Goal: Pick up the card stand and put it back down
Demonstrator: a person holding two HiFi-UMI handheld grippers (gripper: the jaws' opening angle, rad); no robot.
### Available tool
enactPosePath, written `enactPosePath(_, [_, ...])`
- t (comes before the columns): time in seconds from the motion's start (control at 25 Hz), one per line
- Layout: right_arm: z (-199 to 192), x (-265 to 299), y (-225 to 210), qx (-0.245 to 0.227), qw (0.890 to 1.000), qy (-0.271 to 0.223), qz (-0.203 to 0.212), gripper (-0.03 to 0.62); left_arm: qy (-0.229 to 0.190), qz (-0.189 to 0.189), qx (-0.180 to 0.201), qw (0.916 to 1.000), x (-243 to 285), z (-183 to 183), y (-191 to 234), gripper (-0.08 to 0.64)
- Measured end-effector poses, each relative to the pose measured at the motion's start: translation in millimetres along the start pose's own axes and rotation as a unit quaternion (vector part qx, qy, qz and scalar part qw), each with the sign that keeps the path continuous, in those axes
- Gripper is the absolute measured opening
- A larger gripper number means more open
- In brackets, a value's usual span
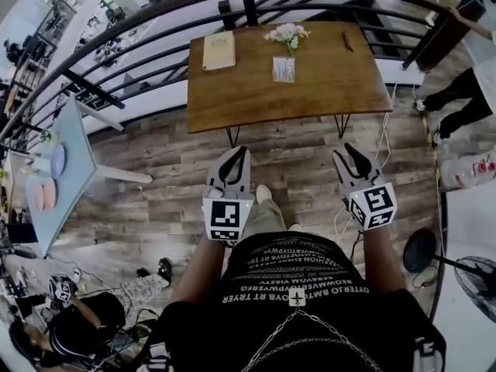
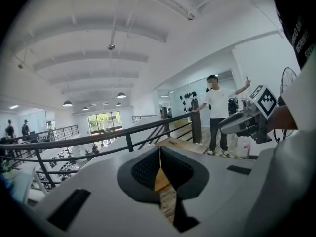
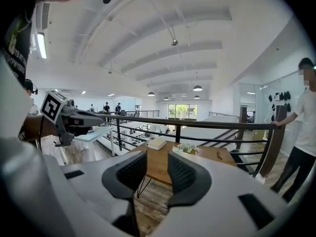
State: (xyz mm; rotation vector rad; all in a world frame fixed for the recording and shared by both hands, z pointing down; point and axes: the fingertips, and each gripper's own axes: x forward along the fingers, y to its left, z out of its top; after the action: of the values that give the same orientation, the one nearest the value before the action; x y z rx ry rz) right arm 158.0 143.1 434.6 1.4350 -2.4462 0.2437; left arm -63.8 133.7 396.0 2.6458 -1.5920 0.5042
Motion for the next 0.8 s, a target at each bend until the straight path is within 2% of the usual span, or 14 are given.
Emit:
enactPosePath(0.32, [20, 56, -15, 0.0, 1.0, 0.003, 0.005, 0.124, 0.012, -0.003, -0.005, 0.9999, 49, 0, 38, 0.029])
enactPosePath(0.8, [35, 117, -41, 0.015, 1.0, 0.016, -0.013, 0.126, 0.015, -0.027, 0.003, 0.9995, 115, 12, 79, 0.029])
